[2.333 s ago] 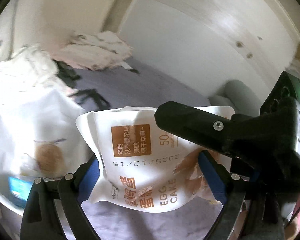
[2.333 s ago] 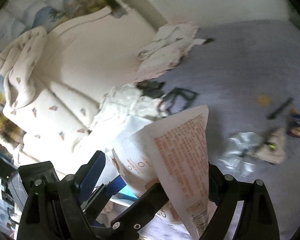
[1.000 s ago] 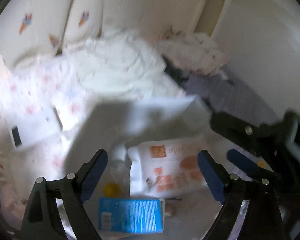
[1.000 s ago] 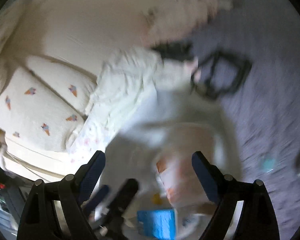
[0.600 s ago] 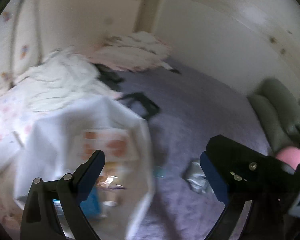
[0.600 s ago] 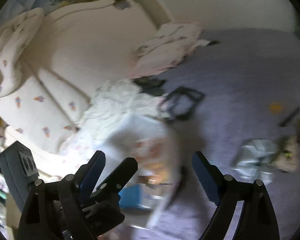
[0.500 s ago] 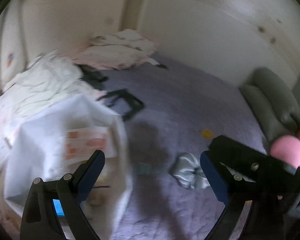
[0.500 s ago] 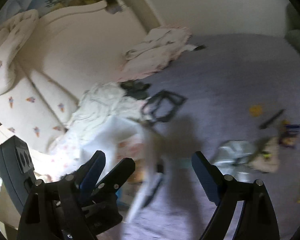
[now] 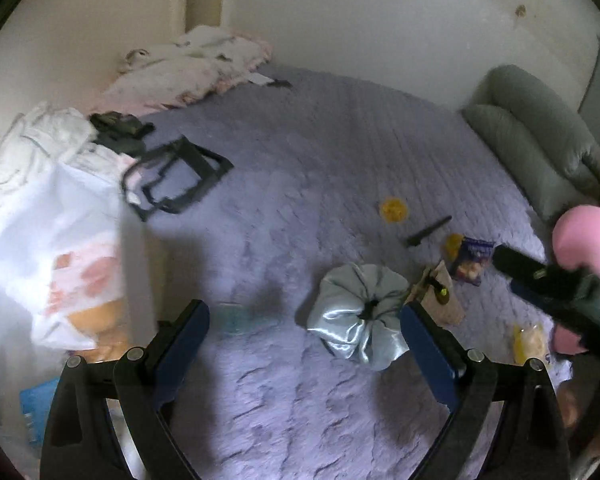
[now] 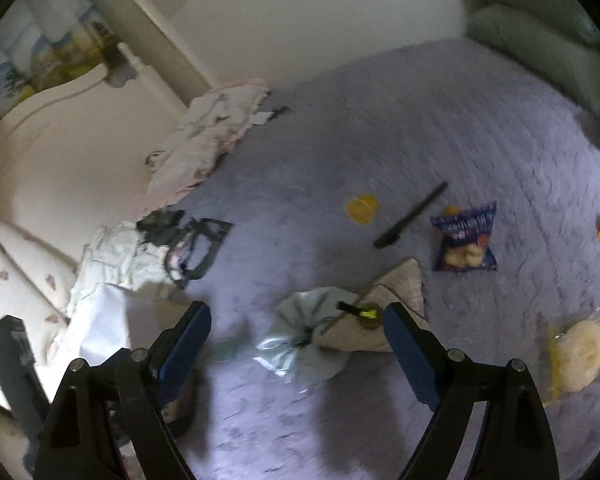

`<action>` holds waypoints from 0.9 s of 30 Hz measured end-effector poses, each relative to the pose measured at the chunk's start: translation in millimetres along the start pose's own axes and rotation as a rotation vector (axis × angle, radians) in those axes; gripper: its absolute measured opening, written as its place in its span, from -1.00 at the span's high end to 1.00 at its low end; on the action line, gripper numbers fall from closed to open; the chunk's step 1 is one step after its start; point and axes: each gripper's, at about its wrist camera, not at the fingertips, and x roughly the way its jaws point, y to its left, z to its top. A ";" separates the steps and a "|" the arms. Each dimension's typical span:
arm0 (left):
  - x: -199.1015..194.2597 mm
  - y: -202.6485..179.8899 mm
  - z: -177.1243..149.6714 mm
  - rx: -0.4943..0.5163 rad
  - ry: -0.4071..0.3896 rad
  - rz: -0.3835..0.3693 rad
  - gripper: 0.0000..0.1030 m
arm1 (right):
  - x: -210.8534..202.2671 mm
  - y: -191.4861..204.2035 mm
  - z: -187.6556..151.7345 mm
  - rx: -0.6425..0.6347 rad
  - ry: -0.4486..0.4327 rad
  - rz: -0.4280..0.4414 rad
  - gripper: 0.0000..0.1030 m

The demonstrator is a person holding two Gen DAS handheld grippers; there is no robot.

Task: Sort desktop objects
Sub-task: 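Grasp the silver satin scrunchie with the left tool while the right tool grasps the plaid pouch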

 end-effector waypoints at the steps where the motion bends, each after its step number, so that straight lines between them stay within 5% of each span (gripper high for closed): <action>1: 8.1 -7.5 -0.7 0.031 0.009 0.010 -0.86 | 7.7 -8.8 -3.6 0.007 0.004 -0.010 -0.70; 5: 40.2 -44.3 -14.9 0.163 0.002 0.035 -0.85 | 32.9 -52.7 -6.4 0.111 0.084 -0.003 -0.65; 13: 70.8 -74.9 -38.3 0.224 -0.030 -0.120 -0.83 | 78.5 -101.1 -13.6 0.262 0.176 0.052 -0.65; 20: 99.5 -63.3 -33.0 0.242 -0.032 -0.108 -0.83 | 87.5 -107.2 -21.2 0.357 0.109 0.080 -0.75; 27: 141.4 -41.0 -35.8 0.165 -0.008 -0.233 -1.00 | 96.9 -103.1 -25.6 0.347 0.055 0.084 -1.00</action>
